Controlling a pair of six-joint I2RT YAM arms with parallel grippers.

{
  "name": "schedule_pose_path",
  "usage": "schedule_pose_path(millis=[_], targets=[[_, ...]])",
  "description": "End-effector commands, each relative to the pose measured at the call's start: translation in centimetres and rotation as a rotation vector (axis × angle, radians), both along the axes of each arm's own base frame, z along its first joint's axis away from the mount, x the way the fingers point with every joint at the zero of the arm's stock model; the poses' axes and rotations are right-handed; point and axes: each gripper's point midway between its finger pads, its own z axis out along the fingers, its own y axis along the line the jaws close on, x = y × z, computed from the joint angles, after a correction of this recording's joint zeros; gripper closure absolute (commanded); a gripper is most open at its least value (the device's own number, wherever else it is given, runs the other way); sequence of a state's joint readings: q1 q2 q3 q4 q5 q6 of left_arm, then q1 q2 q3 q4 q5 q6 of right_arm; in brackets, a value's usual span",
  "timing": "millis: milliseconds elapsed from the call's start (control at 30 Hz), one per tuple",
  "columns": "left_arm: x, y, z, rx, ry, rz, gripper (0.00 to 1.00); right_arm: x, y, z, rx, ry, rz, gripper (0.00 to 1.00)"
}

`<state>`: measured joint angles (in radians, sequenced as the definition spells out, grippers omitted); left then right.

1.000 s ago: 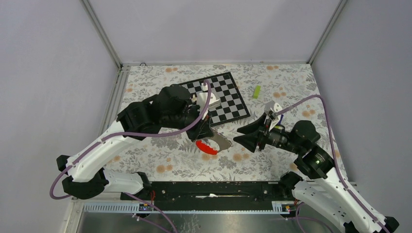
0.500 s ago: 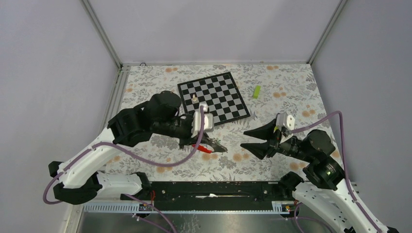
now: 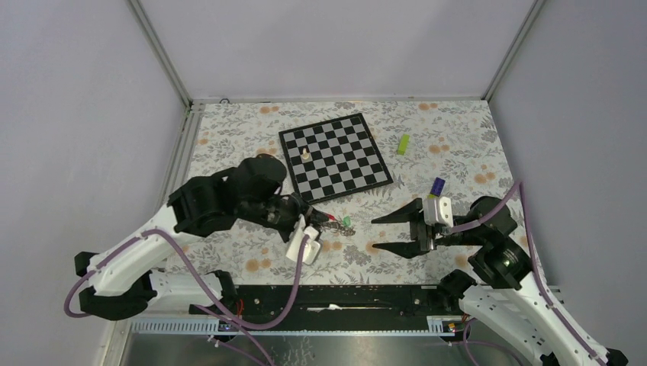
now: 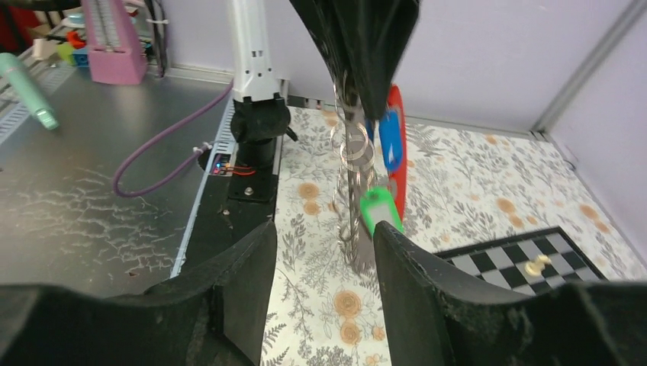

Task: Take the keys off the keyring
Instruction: Adjust the keyring.

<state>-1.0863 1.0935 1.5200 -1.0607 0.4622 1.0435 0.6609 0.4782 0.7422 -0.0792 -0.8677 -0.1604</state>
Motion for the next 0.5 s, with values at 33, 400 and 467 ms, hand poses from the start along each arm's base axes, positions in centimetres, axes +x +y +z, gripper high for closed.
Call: schedule_pose_path(millis=[33,400,467], targets=[[0.2,-1.8,0.8,-0.002,-0.171,-0.142,1.0,-0.8,1.1,2.1,0.049,-0.123,0.137,0.45],[-0.1,-2.7,1.2,0.057,-0.238,-0.213,1.0,-0.4,2.1,-1.9,-0.022,-0.01,0.192,0.44],[-0.1,-2.9,1.1,0.065,-0.243,-0.216,1.0,-0.1,2.2,-2.2,-0.019,0.013,0.173,0.43]])
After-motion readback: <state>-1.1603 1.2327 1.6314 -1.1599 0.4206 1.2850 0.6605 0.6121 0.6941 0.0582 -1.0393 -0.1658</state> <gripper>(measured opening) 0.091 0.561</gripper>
